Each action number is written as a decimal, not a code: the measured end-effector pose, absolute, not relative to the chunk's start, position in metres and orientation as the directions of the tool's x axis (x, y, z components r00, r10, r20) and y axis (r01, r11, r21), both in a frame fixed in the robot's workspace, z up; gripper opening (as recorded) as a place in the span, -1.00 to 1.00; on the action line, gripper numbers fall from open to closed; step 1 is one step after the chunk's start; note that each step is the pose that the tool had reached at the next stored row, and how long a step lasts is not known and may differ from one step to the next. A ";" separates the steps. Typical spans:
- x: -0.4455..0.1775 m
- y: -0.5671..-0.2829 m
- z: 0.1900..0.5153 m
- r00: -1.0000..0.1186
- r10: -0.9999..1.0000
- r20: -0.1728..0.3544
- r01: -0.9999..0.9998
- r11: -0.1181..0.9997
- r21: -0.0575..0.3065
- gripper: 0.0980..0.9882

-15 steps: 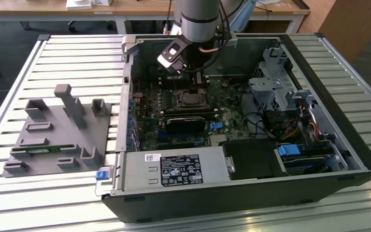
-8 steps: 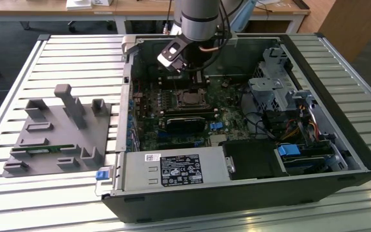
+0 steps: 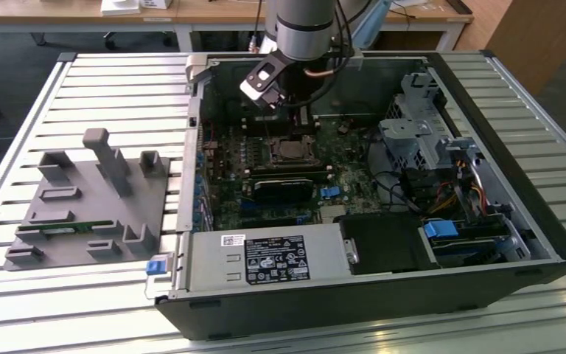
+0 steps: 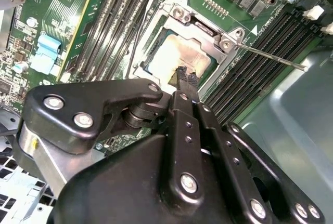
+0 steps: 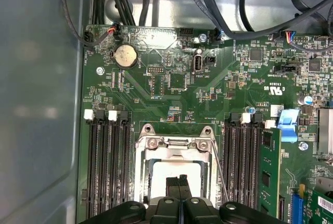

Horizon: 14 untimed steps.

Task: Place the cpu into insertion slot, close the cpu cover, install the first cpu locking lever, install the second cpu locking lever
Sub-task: 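Install the first cpu locking lever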

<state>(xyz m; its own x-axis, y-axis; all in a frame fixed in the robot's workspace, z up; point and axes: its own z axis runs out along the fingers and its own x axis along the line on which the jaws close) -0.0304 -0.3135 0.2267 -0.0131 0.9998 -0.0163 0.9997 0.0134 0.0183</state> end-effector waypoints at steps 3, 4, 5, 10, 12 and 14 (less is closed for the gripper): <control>-0.030 -0.314 0.228 -0.013 1.000 -0.016 1.000 0.013 0.018 -0.98; -0.030 -0.314 0.229 -0.013 1.000 -0.016 1.000 0.013 0.018 -0.98; -0.030 -0.313 0.229 -0.013 1.000 -0.016 1.000 0.013 0.018 -0.98; -0.030 -0.314 0.231 -0.013 1.000 -0.016 1.000 0.013 0.018 -0.98; -0.030 -0.313 0.233 -0.013 1.000 -0.016 1.000 0.013 0.018 -0.98; -0.030 -0.313 0.234 -0.013 1.000 -0.016 1.000 0.013 0.018 -0.98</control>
